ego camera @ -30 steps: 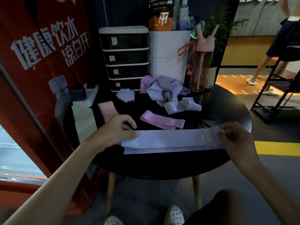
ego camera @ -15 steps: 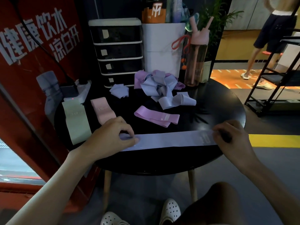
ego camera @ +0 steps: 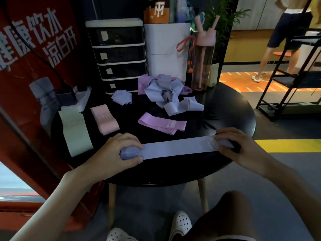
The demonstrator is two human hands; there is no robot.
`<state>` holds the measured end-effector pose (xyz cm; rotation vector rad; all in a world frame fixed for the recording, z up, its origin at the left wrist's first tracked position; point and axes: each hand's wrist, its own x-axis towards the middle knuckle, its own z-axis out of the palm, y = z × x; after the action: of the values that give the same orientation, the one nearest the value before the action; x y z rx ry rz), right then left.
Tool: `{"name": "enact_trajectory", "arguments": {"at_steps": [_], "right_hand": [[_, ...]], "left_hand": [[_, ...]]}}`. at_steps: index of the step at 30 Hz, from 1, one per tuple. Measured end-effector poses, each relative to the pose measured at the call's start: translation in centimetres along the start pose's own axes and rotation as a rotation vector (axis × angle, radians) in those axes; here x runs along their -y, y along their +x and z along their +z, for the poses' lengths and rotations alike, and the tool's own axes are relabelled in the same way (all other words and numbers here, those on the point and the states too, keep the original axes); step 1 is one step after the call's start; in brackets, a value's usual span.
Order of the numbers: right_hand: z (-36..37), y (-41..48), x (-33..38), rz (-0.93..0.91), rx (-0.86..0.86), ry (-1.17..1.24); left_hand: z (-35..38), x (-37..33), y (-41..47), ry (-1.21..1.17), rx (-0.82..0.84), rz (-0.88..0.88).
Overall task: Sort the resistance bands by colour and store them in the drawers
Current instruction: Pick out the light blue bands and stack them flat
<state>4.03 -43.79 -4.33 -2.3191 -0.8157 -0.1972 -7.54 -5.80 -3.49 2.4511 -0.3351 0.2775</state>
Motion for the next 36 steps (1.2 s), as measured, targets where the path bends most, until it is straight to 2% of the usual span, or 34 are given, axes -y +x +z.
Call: {"name": "enact_trajectory", "arguments": {"at_steps": [13, 18, 24, 30, 33, 36], "right_hand": [[-0.4, 0.3, -0.2, 0.016, 0.065, -0.081], [-0.5, 1.0, 0.4, 0.039, 0.11, -0.167], [0.7, 6.1, 2.1, 0.124, -0.117, -0.081], [2.5, 6.7, 0.7, 0.186, 0.022, -0.296], [2.6, 6.8, 0.8, 0.192, 0.004, -0.284], [2.6, 6.8, 0.7, 0.165, 0.01, -0.288]], "left_hand": [[0.4, 0.4, -0.1, 0.051, -0.018, 0.042], [0.2, -1.0, 0.8, 0.072, -0.092, 0.07], [0.3, -4.2, 8.6, 0.091, -0.122, 0.101], [3.4, -6.0, 17.3, 0.236, -0.029, 0.052], [5.0, -5.5, 20.6, 0.249, -0.056, 0.056], [6.5, -4.7, 22.9, 0.208, -0.114, -0.012]]}}
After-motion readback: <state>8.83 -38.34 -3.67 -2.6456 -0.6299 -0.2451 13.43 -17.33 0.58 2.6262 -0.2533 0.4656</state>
